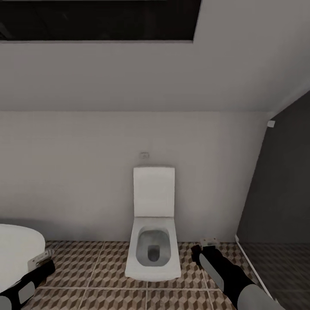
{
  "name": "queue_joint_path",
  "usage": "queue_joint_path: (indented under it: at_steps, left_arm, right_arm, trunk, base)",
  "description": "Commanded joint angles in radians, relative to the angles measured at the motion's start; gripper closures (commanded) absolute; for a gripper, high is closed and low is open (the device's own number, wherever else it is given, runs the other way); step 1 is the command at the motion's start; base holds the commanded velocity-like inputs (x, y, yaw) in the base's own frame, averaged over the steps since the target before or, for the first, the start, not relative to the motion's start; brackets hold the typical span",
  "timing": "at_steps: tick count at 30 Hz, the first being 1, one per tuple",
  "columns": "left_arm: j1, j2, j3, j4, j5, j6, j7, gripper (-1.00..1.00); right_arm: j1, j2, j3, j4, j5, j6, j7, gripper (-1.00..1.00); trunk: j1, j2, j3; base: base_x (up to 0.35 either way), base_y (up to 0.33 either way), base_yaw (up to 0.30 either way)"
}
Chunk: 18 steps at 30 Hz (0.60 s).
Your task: Take the four mousetraps from the cabinet in the bathroom and place them on the bathroom floor. Make sure all four end up on the same floor surface, and ensure that at least two of them are either under or directly next to the same bathroom sink.
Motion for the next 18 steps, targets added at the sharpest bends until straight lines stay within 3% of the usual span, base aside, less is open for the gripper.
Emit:
queue_joint_path:
  at_steps: [1,6,11,14,18]
  left_arm:
    - [-0.001,-0.003,-0.008,0.000,0.008,-0.002,-0.005,1.00]
    - [-0.001,-0.017,-0.019,-0.011,-0.023,0.002,-0.005,1.00]
    - [-0.001,-0.086,-0.055,-0.013,-0.117,0.006,-0.004,1.00]
    - [-0.001,-0.110,-0.061,-0.015,-0.140,0.007,-0.007,1.00]
    - [-0.001,-0.119,-0.061,-0.015,-0.144,0.008,-0.009,1.00]
  right_arm:
    - [-0.001,-0.002,0.007,-0.002,-0.011,0.000,-0.010,1.00]
    - [-0.001,-0.018,0.006,-0.001,-0.017,-0.006,-0.005,1.00]
    - [-0.001,-0.068,-0.005,0.006,-0.023,-0.018,0.072,1.00]
    - [-0.001,-0.088,-0.030,0.010,-0.022,-0.034,0.144,1.00]
    - [-0.001,-0.095,-0.059,0.014,-0.018,-0.045,0.176,1.00]
  trunk:
    - [0.000,-0.001,-0.001]
    - [0.000,-0.001,-0.001]
    - [0.000,-0.001,-0.001]
    - [0.000,-0.001,-0.001]
    - [0.000,-0.001,-0.001]
  base:
    - [0.000,0.000,0.000]
    - [0.000,0.000,0.000]
    - [0.000,0.000,0.000]
    - [0.000,0.000,0.000]
    - [0.000,0.000,0.000]
